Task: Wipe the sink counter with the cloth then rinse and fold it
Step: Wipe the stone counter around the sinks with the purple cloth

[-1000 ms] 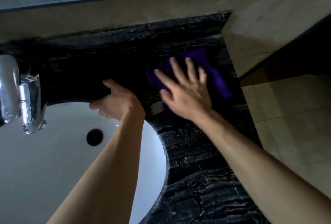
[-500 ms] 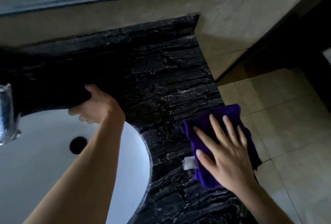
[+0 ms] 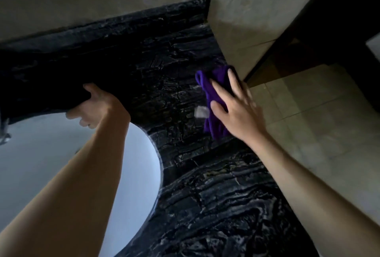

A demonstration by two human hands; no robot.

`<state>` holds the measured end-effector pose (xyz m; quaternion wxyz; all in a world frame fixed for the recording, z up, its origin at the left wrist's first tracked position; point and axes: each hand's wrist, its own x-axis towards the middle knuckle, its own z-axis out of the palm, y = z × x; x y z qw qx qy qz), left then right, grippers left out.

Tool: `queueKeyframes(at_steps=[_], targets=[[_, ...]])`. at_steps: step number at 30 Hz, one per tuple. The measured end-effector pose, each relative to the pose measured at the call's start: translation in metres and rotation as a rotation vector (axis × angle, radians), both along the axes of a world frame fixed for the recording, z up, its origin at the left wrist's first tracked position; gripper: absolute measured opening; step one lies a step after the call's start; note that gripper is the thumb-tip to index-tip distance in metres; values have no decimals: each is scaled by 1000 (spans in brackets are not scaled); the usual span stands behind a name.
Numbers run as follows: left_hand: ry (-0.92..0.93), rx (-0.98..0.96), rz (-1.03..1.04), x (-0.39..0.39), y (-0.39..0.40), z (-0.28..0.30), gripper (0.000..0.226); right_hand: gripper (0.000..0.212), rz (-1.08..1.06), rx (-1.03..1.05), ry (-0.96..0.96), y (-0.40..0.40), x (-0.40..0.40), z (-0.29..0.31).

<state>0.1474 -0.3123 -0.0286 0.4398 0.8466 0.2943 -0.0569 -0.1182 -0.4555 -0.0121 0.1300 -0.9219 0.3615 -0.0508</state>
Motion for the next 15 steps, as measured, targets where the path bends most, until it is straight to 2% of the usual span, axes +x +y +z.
queueKeyframes(at_steps=[2,4,5,8,10,11,13,15], targets=[[4,-12,-131,-4,7,7,69,57,-14,-10,30,42,-56,3],[-1,-125,-119,-18,13,10,65,56,-27,-1,59,90,-118,8],[3,-156,-181,-34,18,10,63,56,-40,25,72,112,-147,10],[34,-263,-674,-119,45,0,65,57,-74,70,140,155,-202,14],[-32,-187,-897,-165,61,-1,69,59,-71,78,181,154,-200,16],[-72,-95,-936,-173,64,-1,66,59,-64,70,194,147,-190,16],[-87,43,-912,-174,60,-1,63,58,-57,31,179,123,-156,13],[-92,80,-910,-171,58,2,65,58,-56,-8,161,99,-115,5]])
